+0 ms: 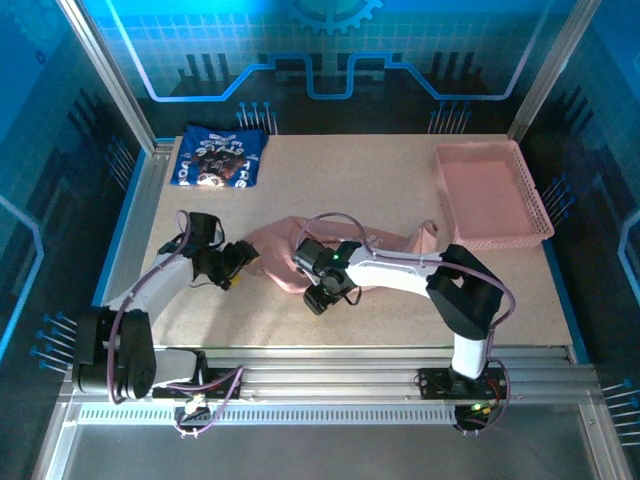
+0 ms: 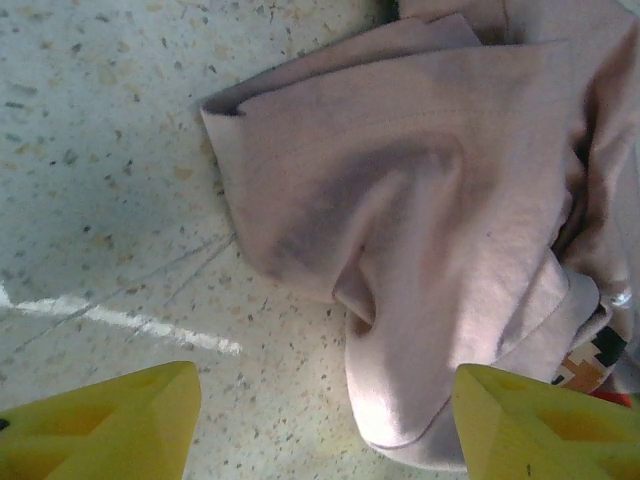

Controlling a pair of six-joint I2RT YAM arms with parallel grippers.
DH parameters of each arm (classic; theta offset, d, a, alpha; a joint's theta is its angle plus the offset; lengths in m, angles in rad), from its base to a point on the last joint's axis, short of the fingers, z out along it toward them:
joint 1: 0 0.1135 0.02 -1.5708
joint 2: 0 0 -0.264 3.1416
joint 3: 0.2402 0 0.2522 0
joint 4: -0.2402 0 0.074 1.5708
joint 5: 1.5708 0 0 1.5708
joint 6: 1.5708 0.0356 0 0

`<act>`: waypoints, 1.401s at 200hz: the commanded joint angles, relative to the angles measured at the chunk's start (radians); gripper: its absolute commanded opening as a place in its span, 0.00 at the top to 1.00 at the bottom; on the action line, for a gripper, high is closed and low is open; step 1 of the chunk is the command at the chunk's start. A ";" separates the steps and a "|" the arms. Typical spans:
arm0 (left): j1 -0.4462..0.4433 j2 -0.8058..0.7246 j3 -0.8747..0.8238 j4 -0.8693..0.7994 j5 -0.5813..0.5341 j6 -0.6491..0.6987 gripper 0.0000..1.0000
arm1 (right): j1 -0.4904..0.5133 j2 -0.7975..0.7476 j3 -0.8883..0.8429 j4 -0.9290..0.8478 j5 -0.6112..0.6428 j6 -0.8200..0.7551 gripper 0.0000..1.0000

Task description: Fold and stack the t-shirts

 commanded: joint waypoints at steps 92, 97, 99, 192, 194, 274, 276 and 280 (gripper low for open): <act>0.011 0.315 0.050 0.164 0.039 0.017 0.86 | -0.039 0.102 0.081 -0.028 -0.010 -0.025 0.85; 0.011 0.300 0.057 0.147 0.034 0.024 0.91 | -0.040 0.092 0.088 -0.035 -0.001 -0.022 0.89; 0.011 0.292 0.060 0.140 0.032 0.027 0.92 | -0.041 0.087 0.092 -0.040 0.002 -0.022 0.90; 0.012 -0.128 0.400 -0.176 -0.069 0.091 1.00 | -0.125 -0.191 0.343 -0.207 -0.038 -0.042 1.00; 0.011 -0.129 0.402 -0.177 -0.069 0.092 1.00 | -0.129 -0.195 0.346 -0.207 -0.045 -0.043 1.00; -0.075 -0.163 0.143 -0.106 0.048 0.042 0.63 | -0.253 -0.192 0.220 -0.171 -0.249 0.056 0.99; -0.085 -0.164 0.137 -0.106 0.049 0.042 0.61 | -0.255 -0.190 0.218 -0.171 -0.252 0.058 0.99; -0.105 -0.166 0.129 -0.105 0.052 0.042 0.57 | -0.258 -0.187 0.213 -0.168 -0.256 0.062 0.98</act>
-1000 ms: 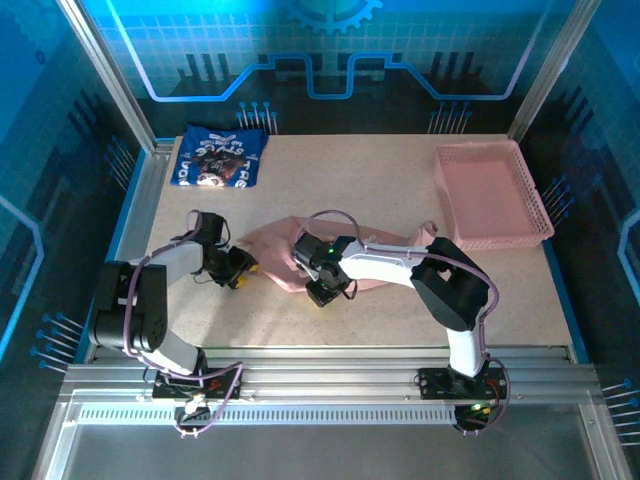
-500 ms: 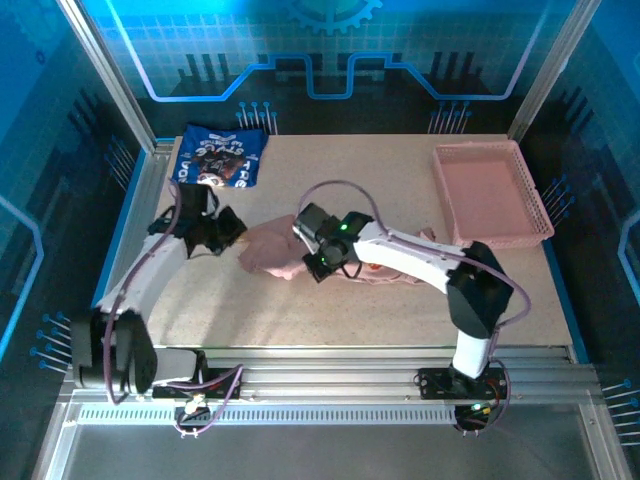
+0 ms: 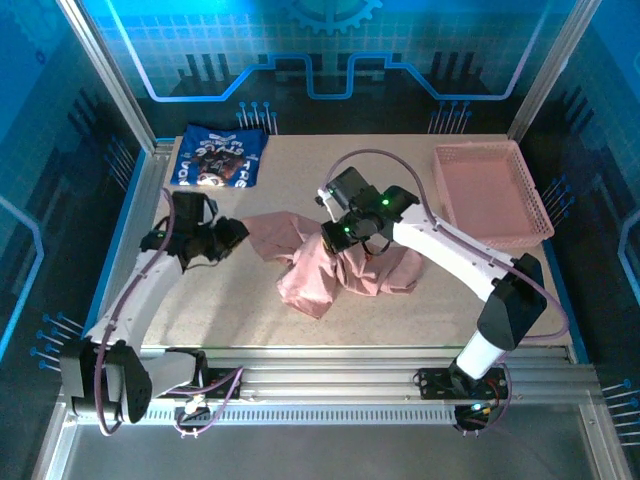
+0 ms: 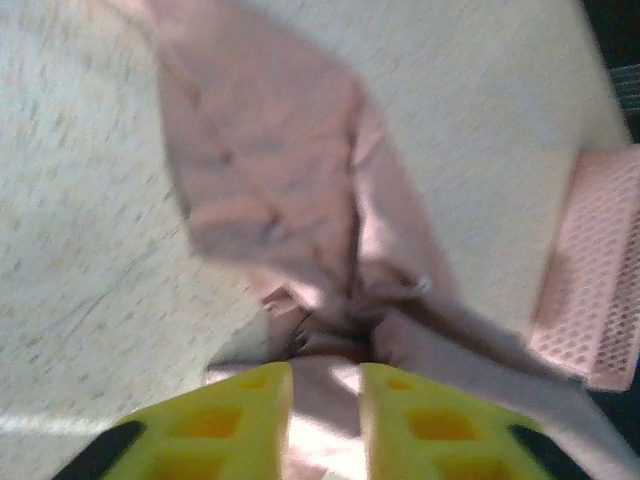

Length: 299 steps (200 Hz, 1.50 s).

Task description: Fold and stack the t-shirts

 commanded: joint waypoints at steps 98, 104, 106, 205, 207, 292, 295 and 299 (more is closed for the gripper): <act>-0.459 -0.010 -0.268 0.113 0.036 -0.213 0.37 | -0.088 0.096 -0.042 -0.088 -0.130 0.041 0.42; -0.461 0.008 -0.264 0.109 0.014 -0.214 0.37 | -0.079 0.072 -0.059 -0.102 -0.133 0.035 0.40; -0.461 0.014 -0.262 0.106 0.007 -0.215 0.37 | -0.076 0.065 -0.065 -0.106 -0.135 0.035 0.40; -0.442 0.266 -0.220 0.219 -0.165 -0.245 0.39 | 0.183 0.059 -0.323 0.107 -0.234 0.116 0.34; -0.441 0.271 -0.220 0.221 -0.167 -0.244 0.40 | 0.187 0.066 -0.322 0.115 -0.229 0.117 0.34; -0.413 0.379 -0.182 0.282 -0.184 -0.245 0.86 | 0.215 0.342 -0.219 0.218 -0.077 0.236 0.52; -0.411 0.381 -0.181 0.283 -0.183 -0.244 0.88 | 0.214 0.348 -0.217 0.217 -0.075 0.238 0.57; -0.410 0.383 -0.179 0.285 -0.180 -0.245 0.90 | 0.213 0.354 -0.215 0.216 -0.072 0.240 0.63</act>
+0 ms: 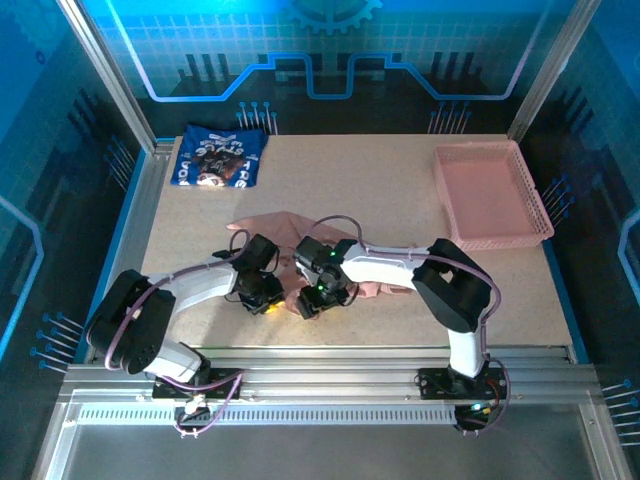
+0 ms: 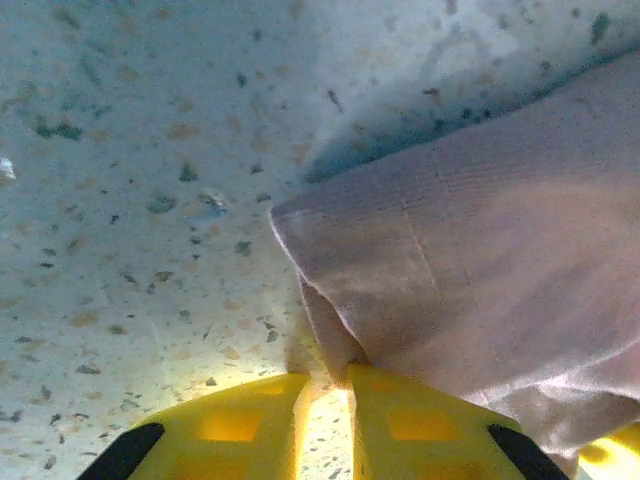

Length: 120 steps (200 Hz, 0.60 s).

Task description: Fold and stack the t-shirts

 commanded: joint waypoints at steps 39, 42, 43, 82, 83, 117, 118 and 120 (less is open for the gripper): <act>0.021 0.017 0.070 0.163 -0.051 0.050 1.00 | -0.029 -0.025 0.016 0.040 0.038 0.044 0.97; 0.022 0.008 0.080 0.153 -0.056 0.056 1.00 | -0.032 -0.039 0.019 0.041 0.035 0.042 0.99; 0.023 0.004 0.084 0.149 -0.058 0.058 1.00 | -0.034 -0.044 0.021 0.040 0.035 0.042 0.99; 0.061 -0.129 0.257 0.035 -0.104 0.111 1.00 | -0.067 -0.182 0.151 -0.024 -0.002 0.006 1.00; 0.062 -0.133 0.263 0.032 -0.106 0.113 1.00 | -0.067 -0.185 0.155 -0.025 -0.002 0.005 1.00; 0.110 -0.214 0.551 -0.126 -0.179 0.217 1.00 | -0.111 -0.250 0.367 -0.090 -0.038 -0.050 1.00; 0.112 -0.216 0.561 -0.130 -0.182 0.220 1.00 | -0.112 -0.251 0.375 -0.091 -0.040 -0.052 1.00; 0.116 -0.220 0.579 -0.137 -0.186 0.226 1.00 | -0.114 -0.252 0.391 -0.094 -0.045 -0.057 1.00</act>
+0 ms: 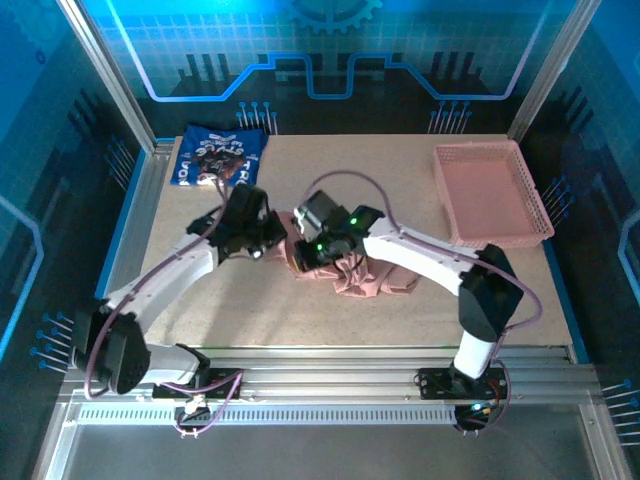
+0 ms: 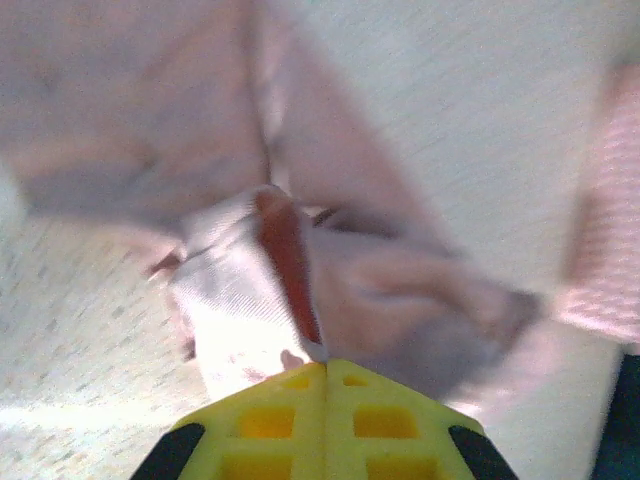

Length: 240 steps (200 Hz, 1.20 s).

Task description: Fold and stack the t-shirts

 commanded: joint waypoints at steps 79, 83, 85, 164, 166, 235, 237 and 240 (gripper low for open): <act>0.074 -0.151 0.730 -0.194 -0.196 0.301 1.00 | -0.039 0.074 0.918 -0.110 -0.307 -0.123 1.00; 0.075 -0.158 0.748 -0.189 -0.203 0.310 1.00 | -0.037 0.085 0.949 -0.098 -0.324 -0.107 1.00; 0.075 -0.160 0.756 -0.188 -0.207 0.315 1.00 | -0.037 0.089 0.962 -0.091 -0.331 -0.101 1.00; 0.074 -0.146 1.134 -0.126 -0.131 0.487 1.00 | -0.002 0.219 1.306 0.246 -0.500 0.202 1.00; 0.074 -0.140 1.141 -0.130 -0.129 0.490 1.00 | -0.003 0.217 1.305 0.250 -0.499 0.206 1.00; 0.074 0.075 1.191 -0.141 -0.014 0.505 1.00 | -0.194 0.035 1.061 0.046 -0.370 0.186 1.00; 0.074 0.082 1.187 -0.140 -0.010 0.506 1.00 | -0.202 0.024 1.039 0.042 -0.367 0.185 1.00; 0.074 0.093 1.180 -0.140 -0.008 0.506 1.00 | -0.216 0.007 1.005 0.037 -0.358 0.184 1.00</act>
